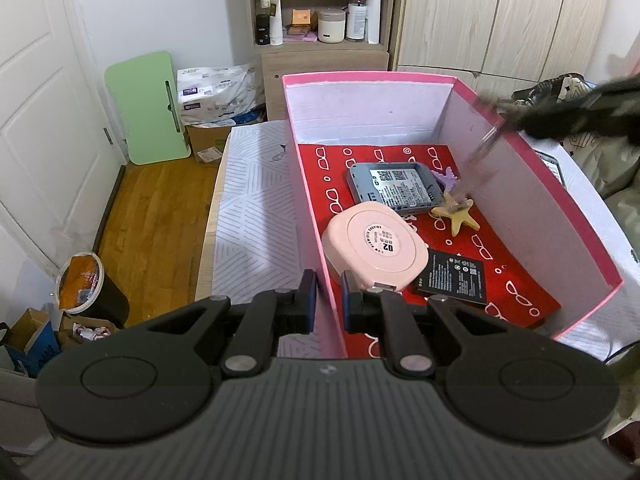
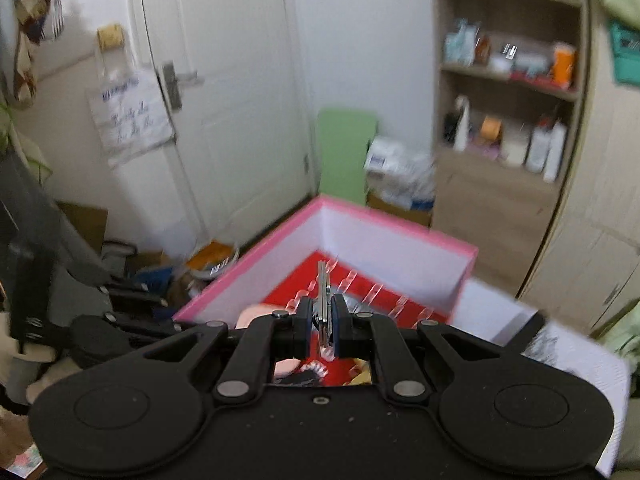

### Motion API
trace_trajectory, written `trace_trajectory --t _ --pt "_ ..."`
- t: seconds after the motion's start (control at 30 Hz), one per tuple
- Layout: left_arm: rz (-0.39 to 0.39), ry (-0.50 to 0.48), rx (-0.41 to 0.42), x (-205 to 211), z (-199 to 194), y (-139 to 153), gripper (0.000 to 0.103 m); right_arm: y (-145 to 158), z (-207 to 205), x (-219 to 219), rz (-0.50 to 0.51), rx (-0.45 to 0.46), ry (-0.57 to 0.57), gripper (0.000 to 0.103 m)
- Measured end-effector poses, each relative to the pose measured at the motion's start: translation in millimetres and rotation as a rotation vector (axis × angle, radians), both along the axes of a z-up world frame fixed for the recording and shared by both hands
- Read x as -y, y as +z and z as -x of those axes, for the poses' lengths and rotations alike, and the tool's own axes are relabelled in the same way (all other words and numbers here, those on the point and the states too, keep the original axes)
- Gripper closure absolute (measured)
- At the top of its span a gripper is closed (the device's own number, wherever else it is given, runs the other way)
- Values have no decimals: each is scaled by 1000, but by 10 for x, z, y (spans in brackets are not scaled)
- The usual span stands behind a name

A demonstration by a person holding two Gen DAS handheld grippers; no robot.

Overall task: Organize rigid objects
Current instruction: 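Carry the keys into the box and release them beside the stars, then grasp the white cube charger with the right gripper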

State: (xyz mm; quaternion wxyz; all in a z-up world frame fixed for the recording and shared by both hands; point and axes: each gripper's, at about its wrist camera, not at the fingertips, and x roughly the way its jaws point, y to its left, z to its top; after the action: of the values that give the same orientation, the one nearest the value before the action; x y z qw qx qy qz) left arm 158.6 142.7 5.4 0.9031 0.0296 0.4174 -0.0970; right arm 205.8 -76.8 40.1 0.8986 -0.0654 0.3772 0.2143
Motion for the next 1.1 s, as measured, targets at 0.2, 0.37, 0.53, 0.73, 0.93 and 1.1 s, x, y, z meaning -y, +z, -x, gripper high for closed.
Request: trace_trajectory --t 0.2,0.37,0.53,0.73,0.93,1.1 --pt "-1 -5 -2 -1 -16 -2 92 -530 -263 -154 66 -124 -15 91" --pt "0 -6 -2 -3 -13 -5 92 -664 -366 -124 82 -132 -63 80" --pt "-2 -7 -5 -8 -22 -8 92 -342 -228 126 -27 -91 -89 72" --pt "-2 -5 -4 -5 -25 -8 92 -38 241 536 -48 -48 -150 65" --pt "-8 -4 -4 7 -24 -7 92 12 516 1115 -15 -37 -287 64" --pt "-15 -5 -8 13 -25 -2 92 -200 533 1486 6 -95 -346 63"
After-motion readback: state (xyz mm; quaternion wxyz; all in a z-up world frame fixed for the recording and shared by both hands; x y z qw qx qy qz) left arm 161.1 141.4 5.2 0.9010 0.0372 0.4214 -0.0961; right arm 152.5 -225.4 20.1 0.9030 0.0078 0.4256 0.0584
